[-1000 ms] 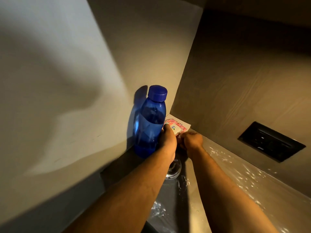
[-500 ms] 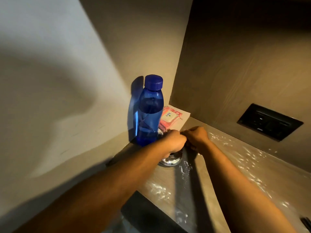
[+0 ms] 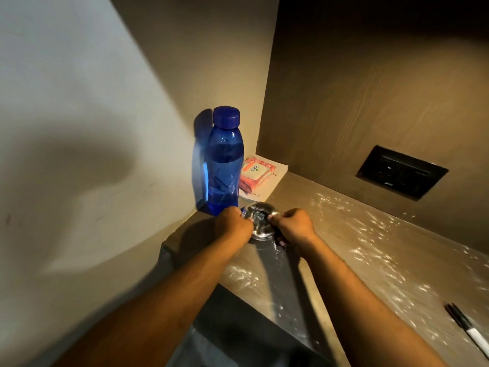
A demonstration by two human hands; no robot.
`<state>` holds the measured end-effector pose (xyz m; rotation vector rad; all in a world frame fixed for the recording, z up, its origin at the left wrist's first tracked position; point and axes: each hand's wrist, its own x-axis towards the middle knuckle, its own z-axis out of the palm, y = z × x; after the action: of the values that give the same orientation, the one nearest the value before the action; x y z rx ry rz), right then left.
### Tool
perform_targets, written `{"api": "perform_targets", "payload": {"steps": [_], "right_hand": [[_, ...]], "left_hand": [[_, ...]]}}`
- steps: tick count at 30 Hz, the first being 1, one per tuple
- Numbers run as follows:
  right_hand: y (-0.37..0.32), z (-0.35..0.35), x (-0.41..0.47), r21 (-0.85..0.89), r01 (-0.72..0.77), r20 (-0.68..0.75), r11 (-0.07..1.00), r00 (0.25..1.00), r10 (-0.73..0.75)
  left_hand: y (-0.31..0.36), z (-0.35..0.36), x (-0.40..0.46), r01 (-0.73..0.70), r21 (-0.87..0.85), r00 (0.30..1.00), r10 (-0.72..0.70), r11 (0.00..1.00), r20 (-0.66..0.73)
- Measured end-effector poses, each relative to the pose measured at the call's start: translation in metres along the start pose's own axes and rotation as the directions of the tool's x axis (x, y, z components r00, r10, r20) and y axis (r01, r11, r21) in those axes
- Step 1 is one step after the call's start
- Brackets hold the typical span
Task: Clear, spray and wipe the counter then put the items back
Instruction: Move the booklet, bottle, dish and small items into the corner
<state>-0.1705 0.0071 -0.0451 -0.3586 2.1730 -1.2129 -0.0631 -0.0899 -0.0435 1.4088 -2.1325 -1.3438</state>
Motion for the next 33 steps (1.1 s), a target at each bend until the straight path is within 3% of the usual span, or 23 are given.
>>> {"api": "perform_targets", "payload": {"steps": [5, 9, 14, 22, 26, 30, 33], "right_hand": [[-0.009, -0.02, 0.014, 0.344, -0.032, -0.028, 0.938, 0.999, 0.044], [-0.037, -0.025, 0.034, 0.481, -0.019, -0.044, 0.876, 0.998, 0.046], [-0.072, -0.006, 0.06, 0.438, 0.045, -0.011, 0.898, 0.999, -0.045], [-0.084, 0.028, 0.094, 0.279, -0.051, -0.103, 0.959, 0.991, 0.083], [-0.084, 0.029, 0.1, 0.264, -0.035, -0.172, 0.964, 0.982, 0.083], [-0.075, 0.016, 0.093, 0.298, -0.002, -0.142, 0.955, 0.989, 0.046], [-0.061, -0.007, 0.079, 0.316, 0.076, -0.184, 0.946, 0.983, -0.017]], "left_hand": [[0.029, 0.021, -0.001, 0.007, -0.298, 0.999, 0.005, 0.955, 0.041], [0.055, 0.032, 0.011, 0.043, -0.474, 0.998, -0.02, 0.879, 0.055], [0.061, 0.03, 0.04, 0.038, -0.536, 0.997, 0.008, 0.843, 0.083], [0.059, 0.021, 0.056, 0.18, -0.689, 0.983, -0.111, 0.702, 0.144], [0.064, 0.022, 0.059, 0.169, -0.742, 0.986, -0.112, 0.649, 0.127], [0.063, 0.026, 0.057, 0.112, -0.745, 0.992, -0.111, 0.658, 0.051], [0.06, 0.039, 0.051, 0.095, -0.635, 0.995, -0.096, 0.767, 0.034]]}}
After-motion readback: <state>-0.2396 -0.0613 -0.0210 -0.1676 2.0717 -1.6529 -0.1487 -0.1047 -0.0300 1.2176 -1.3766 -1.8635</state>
